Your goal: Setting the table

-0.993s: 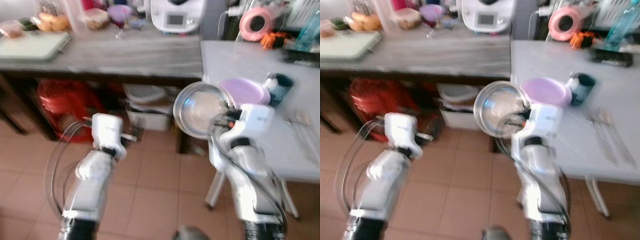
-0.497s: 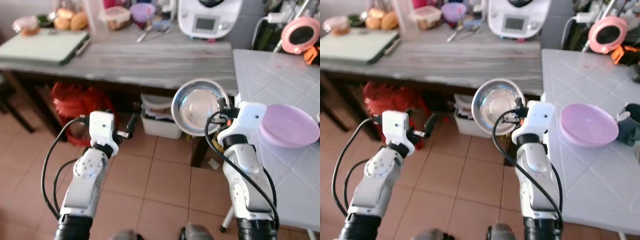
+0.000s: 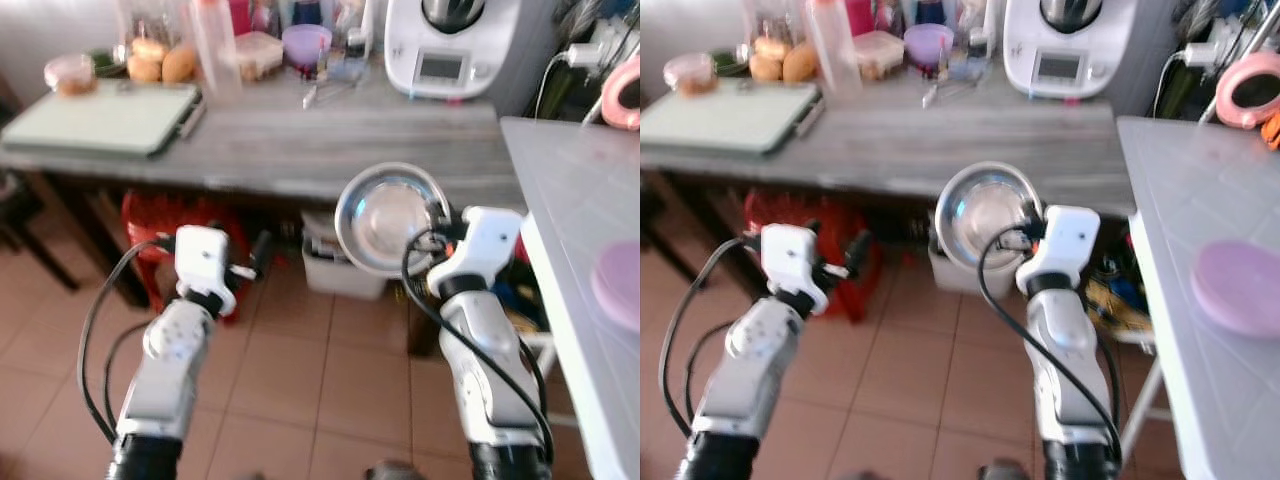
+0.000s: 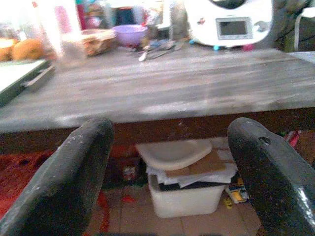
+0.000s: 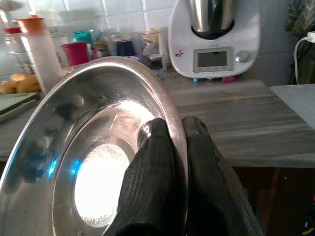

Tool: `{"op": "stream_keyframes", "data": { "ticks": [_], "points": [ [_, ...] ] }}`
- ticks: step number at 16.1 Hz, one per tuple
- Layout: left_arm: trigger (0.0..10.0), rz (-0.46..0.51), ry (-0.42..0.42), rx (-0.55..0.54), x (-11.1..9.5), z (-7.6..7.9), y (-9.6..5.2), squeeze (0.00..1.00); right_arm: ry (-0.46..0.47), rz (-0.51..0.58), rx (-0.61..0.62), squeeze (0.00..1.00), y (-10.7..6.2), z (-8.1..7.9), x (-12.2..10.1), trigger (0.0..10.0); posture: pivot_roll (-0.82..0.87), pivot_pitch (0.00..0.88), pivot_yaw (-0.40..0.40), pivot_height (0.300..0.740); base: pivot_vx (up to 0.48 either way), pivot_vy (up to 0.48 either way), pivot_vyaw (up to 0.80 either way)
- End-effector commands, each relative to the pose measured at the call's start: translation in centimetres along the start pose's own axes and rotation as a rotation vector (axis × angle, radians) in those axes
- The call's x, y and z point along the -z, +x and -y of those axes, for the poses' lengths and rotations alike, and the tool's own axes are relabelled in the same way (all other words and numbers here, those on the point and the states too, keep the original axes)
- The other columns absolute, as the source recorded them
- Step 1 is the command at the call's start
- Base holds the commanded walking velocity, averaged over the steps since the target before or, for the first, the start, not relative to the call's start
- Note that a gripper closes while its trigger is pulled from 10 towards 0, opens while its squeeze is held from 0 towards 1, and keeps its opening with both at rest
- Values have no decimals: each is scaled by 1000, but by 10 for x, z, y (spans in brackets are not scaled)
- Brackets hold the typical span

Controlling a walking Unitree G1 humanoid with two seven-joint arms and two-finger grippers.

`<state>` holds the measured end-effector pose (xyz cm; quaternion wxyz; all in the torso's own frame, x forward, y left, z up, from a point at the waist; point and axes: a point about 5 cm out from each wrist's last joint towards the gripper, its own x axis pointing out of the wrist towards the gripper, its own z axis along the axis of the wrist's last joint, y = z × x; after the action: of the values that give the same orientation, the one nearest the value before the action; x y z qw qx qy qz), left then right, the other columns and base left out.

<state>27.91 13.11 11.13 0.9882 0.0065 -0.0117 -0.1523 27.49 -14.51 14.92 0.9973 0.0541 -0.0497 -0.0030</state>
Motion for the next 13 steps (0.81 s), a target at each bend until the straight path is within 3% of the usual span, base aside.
{"op": "stream_keyframes", "data": {
  "ticks": [1, 13],
  "points": [
    [10000, 13, 21, 28, -2, 6, 1, 0, -6, 24, 22, 0, 1, 5, -5, 10000, -44, 0, 27, 740, 480, 0, 0],
    [10000, 21, 26, 32, -2, 8, 1, 0, 12, 2, 59, 0, 3, 8, 0, 10000, -40, 0, 25, 740, 480, 0, 0]
  ]
}}
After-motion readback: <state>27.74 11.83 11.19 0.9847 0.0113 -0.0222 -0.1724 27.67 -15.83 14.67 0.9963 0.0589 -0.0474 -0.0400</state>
